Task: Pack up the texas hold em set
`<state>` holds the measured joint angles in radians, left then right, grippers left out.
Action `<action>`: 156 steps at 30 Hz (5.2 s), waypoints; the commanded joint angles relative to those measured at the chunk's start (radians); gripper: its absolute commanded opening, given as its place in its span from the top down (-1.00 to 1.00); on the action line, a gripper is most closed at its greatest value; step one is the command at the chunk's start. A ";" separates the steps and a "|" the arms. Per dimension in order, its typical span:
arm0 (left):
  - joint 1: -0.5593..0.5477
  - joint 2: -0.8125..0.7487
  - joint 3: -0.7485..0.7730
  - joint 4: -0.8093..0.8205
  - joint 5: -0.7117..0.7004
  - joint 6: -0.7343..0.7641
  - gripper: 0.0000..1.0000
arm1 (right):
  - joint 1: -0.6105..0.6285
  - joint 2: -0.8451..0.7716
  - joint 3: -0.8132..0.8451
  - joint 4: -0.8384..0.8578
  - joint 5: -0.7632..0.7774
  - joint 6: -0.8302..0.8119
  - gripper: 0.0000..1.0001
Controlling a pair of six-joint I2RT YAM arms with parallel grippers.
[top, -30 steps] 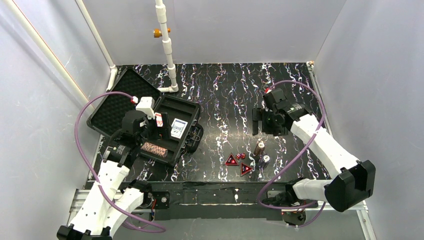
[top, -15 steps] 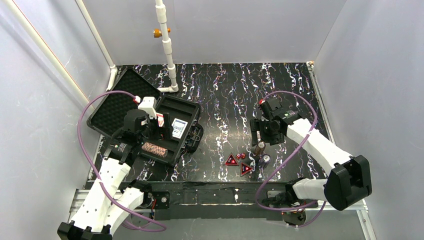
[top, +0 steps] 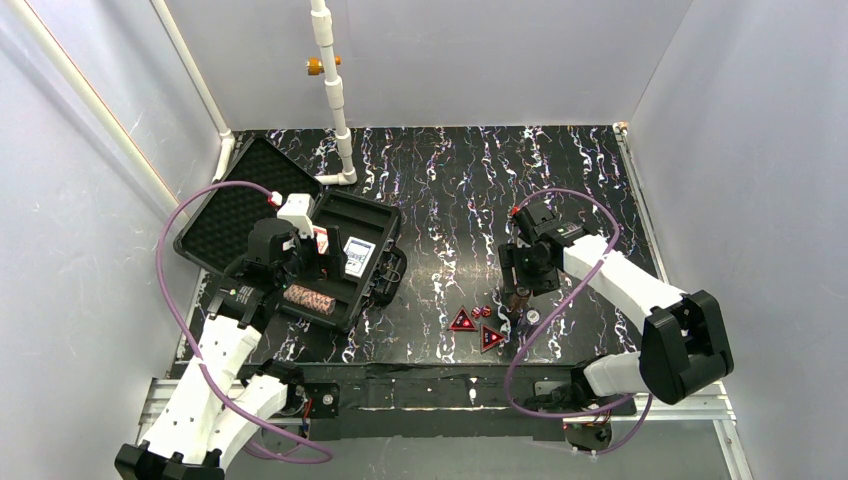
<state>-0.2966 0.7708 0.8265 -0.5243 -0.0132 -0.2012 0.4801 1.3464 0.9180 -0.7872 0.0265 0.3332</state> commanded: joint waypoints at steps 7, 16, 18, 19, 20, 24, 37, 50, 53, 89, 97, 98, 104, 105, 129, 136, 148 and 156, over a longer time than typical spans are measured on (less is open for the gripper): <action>0.003 -0.014 0.006 -0.013 0.042 0.016 -0.91 | 0.009 0.031 0.007 0.032 0.024 -0.014 -0.42; 0.003 -0.021 0.004 -0.016 0.045 0.013 -0.91 | 0.013 0.037 0.019 0.011 0.065 -0.002 -0.16; 0.001 -0.028 0.000 -0.016 0.050 0.010 -0.91 | 0.016 0.031 0.013 0.008 0.066 0.003 -0.09; 0.001 -0.034 -0.002 -0.015 0.053 0.010 -0.91 | 0.018 0.026 0.007 0.008 0.067 0.007 -0.02; 0.001 -0.037 -0.004 -0.014 0.053 0.008 -0.91 | 0.020 0.024 0.001 0.009 0.066 0.009 0.07; -0.001 -0.036 -0.010 -0.014 0.053 0.006 -0.92 | 0.027 0.013 -0.019 0.012 0.057 0.027 0.43; -0.039 -0.071 -0.019 -0.012 0.046 0.017 -0.93 | 0.034 -0.113 0.103 -0.055 0.063 0.028 0.97; -0.042 -0.068 -0.092 0.129 0.258 0.037 -0.93 | 0.034 -0.108 0.220 -0.005 -0.124 -0.004 0.97; -0.047 -0.080 -0.146 0.212 0.375 0.050 -0.92 | 0.033 -0.101 0.235 0.035 -0.227 -0.015 0.97; -0.339 0.126 0.064 0.244 0.554 0.414 -0.79 | 0.055 -0.139 0.152 0.319 -0.795 0.066 0.97; -0.467 0.228 0.212 0.133 0.532 0.531 -0.69 | 0.084 -0.178 0.152 0.312 -0.822 0.064 0.97; -0.478 0.229 0.218 0.129 0.520 0.543 -0.69 | 0.087 -0.181 0.151 0.316 -0.831 0.071 0.97; -0.533 0.224 0.235 0.121 0.466 0.589 -0.63 | 0.097 -0.192 0.134 0.355 -0.854 0.111 0.97; -0.541 0.225 0.237 0.121 0.454 0.596 -0.61 | 0.098 -0.193 0.130 0.365 -0.860 0.119 0.97; -0.625 0.378 0.246 0.244 0.370 0.512 -0.17 | 0.144 -0.229 0.093 0.498 -0.801 0.239 0.97; -0.627 0.385 0.233 0.247 0.346 0.511 -0.04 | 0.149 -0.247 0.076 0.518 -0.786 0.265 0.97; -0.627 0.387 0.202 0.254 0.327 0.477 -0.08 | 0.158 -0.261 0.032 0.584 -0.802 0.301 0.97; -0.630 0.396 0.195 0.263 0.325 0.477 -0.16 | 0.162 -0.272 0.011 0.593 -0.794 0.308 0.97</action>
<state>-0.9203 1.1591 1.0367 -0.2832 0.3290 0.2726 0.6308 1.1225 0.9298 -0.2855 -0.7162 0.6147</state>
